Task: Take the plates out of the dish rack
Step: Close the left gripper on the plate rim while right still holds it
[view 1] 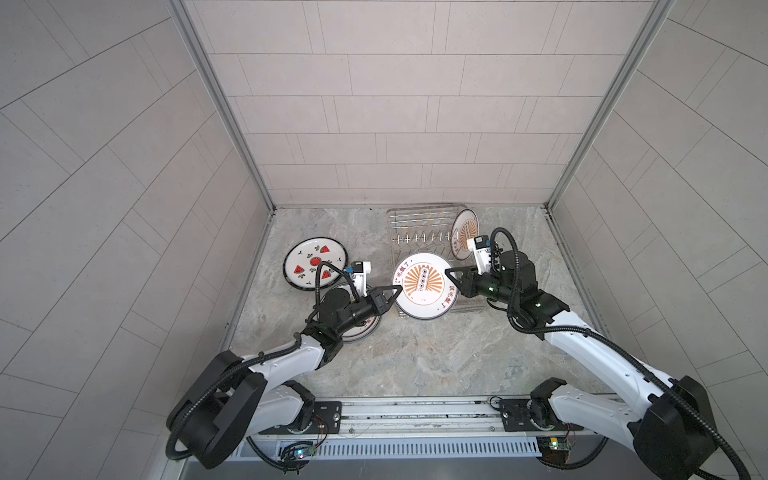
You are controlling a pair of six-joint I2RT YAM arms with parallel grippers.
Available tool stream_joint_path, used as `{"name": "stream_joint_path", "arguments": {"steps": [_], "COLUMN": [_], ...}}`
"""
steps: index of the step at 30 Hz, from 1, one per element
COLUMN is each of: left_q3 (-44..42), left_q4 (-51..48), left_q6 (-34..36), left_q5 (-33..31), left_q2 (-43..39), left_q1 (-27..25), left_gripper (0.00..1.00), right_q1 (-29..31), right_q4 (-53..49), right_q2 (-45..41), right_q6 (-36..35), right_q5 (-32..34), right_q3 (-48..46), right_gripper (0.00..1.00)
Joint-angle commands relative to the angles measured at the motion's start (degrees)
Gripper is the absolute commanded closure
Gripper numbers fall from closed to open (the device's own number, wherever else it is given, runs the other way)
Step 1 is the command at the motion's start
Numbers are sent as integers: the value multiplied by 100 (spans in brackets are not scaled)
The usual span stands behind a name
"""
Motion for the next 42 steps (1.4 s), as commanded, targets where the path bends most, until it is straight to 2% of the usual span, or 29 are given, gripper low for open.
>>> {"name": "stream_joint_path", "arguments": {"steps": [1, 3, 6, 10, 15, 17, 21, 24, 34, 42], "left_q3": [-101, -123, -123, -107, -114, -110, -77, -123, -333, -438], "left_q4": [727, 1202, 1272, 1560, 1342, 1197, 613, 435, -466, -1219], "left_q6": [-179, -345, -421, -524, -400, -362, -252, -207, -119, -150], "left_q5": [-386, -422, -354, -363, -612, -673, -862, -969, -1397, -1630], "left_q2": [120, 238, 400, 606, 483, 363, 29, -190, -1063, -1763], "left_q1": [-58, -40, -39, -30, -29, -33, -29, -4, 155, 390], "left_gripper": [100, 100, 100, 100, 100, 100, 100, 100, 100, 100], "right_q1": [111, 130, 129, 146, 145, 140, 145, 146, 188, 700], "right_q4": [122, 111, 77, -1, -43, -63, -143, -173, -335, -411], "right_q2": [47, 65, 45, 7, -30, -38, -32, -61, -203, -334], "right_q6": [-38, -36, -35, -41, -45, -44, -15, 16, -251, -849], "right_q5": [-187, -179, -146, -50, 56, 108, 202, 264, 513, 898], "right_q3": [250, 267, 266, 263, 235, 226, 252, 243, 260, 306], "right_gripper": [84, 82, 76, 61, 51, 41, 15, 1, 0, 1]}}
